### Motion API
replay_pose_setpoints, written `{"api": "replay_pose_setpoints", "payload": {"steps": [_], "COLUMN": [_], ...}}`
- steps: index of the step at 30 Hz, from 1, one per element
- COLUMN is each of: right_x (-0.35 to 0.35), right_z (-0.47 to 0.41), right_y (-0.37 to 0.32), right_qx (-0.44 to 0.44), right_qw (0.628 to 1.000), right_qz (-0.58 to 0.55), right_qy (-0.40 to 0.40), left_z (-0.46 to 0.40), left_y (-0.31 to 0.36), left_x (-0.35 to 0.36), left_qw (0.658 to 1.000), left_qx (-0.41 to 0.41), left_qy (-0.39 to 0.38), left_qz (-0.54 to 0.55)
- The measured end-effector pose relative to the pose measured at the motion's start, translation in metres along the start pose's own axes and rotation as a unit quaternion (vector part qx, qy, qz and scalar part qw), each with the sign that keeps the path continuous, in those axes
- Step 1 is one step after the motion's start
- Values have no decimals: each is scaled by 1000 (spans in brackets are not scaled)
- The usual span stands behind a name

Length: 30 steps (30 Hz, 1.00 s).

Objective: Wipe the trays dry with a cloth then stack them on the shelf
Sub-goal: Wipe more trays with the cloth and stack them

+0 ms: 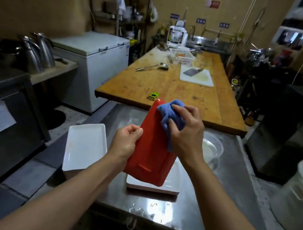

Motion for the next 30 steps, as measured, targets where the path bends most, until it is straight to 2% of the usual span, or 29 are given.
{"api": "replay_pose_setpoints", "payload": {"steps": [4,9,14,21,25,30], "right_x": [20,41,34,15,15,21], "right_z": [-11,-12,-12,-12,-11,19], "right_y": [-32,-44,-21,7,0,12], "right_qx": [-56,-77,-37,44,31,101], "right_qw": [995,987,983,996,996,991], "right_qz": [85,135,172,26,21,-11], "right_qy": [-22,-46,-60,-76,-76,-91], "left_z": [6,14,21,21,10,-13], "left_y": [17,21,15,6,14,30], "left_x": [-10,-13,-13,-9,-4,-4], "left_qw": [1000,999,990,978,969,962], "left_qx": [13,-1,-29,-69,-72,-62], "left_qy": [-6,11,31,34,53,94], "left_qz": [13,53,132,192,230,248]}}
Point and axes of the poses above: each hand's wrist, its own z-axis away from the middle knuckle, its own x-axis out of the palm, y = z × x, the point moved 5 cm from there along -z, towards the middle knuckle, and after that the axes turned 7 degrees about -y, right-handed, at the moved point
